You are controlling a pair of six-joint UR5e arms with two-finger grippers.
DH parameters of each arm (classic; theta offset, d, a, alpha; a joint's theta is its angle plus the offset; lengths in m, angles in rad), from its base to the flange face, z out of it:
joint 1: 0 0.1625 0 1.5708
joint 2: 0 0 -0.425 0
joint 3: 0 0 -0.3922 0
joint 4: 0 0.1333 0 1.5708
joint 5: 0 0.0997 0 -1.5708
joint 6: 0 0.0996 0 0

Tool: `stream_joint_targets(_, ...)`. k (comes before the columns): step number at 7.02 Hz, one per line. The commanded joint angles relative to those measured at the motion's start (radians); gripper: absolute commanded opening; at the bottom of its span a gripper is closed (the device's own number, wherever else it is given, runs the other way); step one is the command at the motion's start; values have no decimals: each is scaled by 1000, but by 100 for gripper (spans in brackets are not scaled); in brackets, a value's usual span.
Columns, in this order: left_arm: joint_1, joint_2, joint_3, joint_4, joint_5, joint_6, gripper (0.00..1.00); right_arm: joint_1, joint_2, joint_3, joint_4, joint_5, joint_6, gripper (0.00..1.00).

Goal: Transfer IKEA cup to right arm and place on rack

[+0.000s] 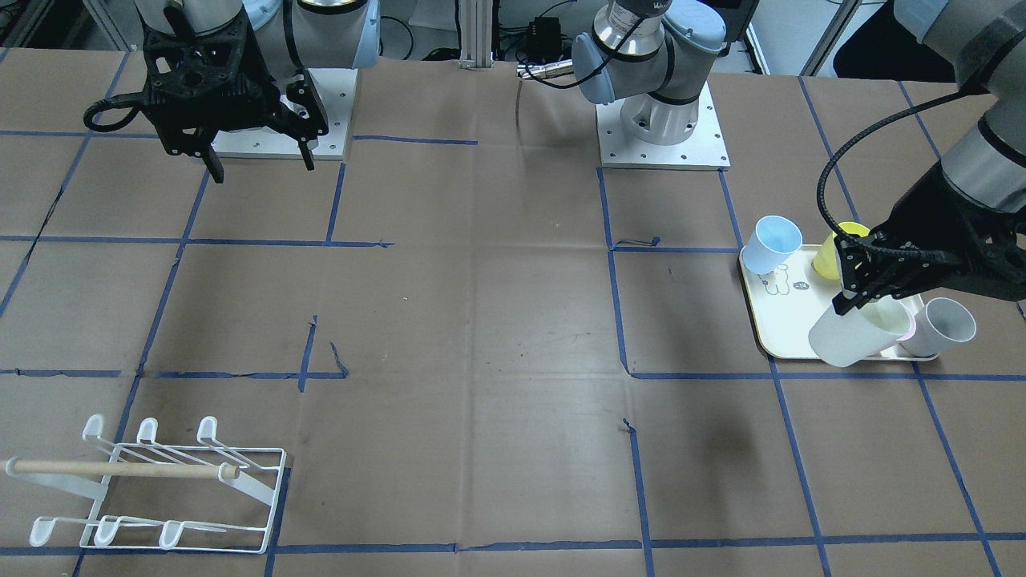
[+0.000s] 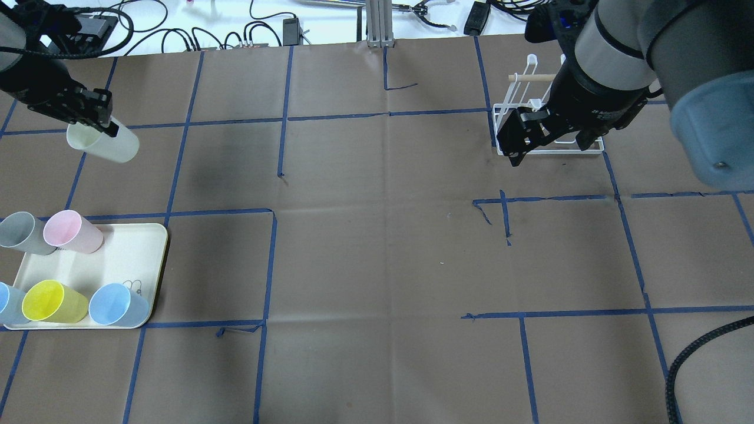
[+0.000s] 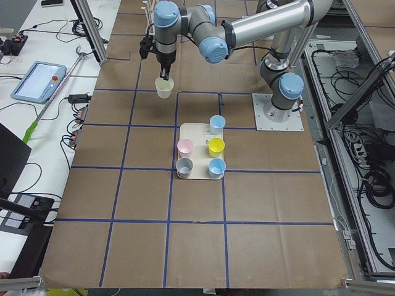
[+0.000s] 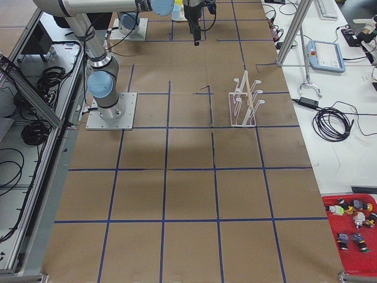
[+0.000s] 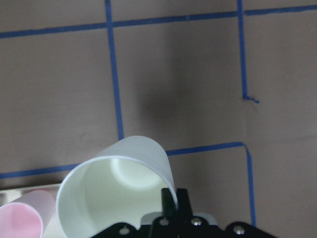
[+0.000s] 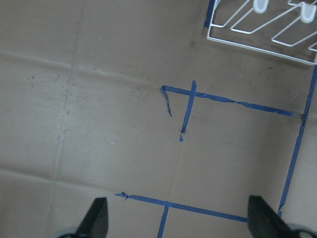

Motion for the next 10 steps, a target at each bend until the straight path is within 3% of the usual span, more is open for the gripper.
stream_joint_targets(1,-12,-3,-31,161,-236,13,0,1,0,-2,-6,5,-1,100)
stream_joint_targets(2,-14,-3,-69,245,-360,39,0,-1,6,0,-38,20,15,96)
stream_joint_targets(3,-18,-6,-153,425,-466,58,0,-1,53,12,-129,96,116,93)
stream_joint_targets(5,-58,-24,-339,844,-635,53,0,-8,90,95,-416,290,433,98)
stream_joint_targets(6,-63,-80,-369,1010,-756,55,0,-10,92,115,-502,407,635,98)
stream_joint_targets(7,-75,-164,-370,1157,-870,50,0,-11,90,151,-584,440,817,98)
stream_joint_targets(8,-137,-230,-375,1303,-918,24,0,-14,90,216,-741,442,945,98)
stream_joint_targets(10,-245,-308,-378,1745,-857,-357,1,-8,95,416,-1159,513,1239,98)
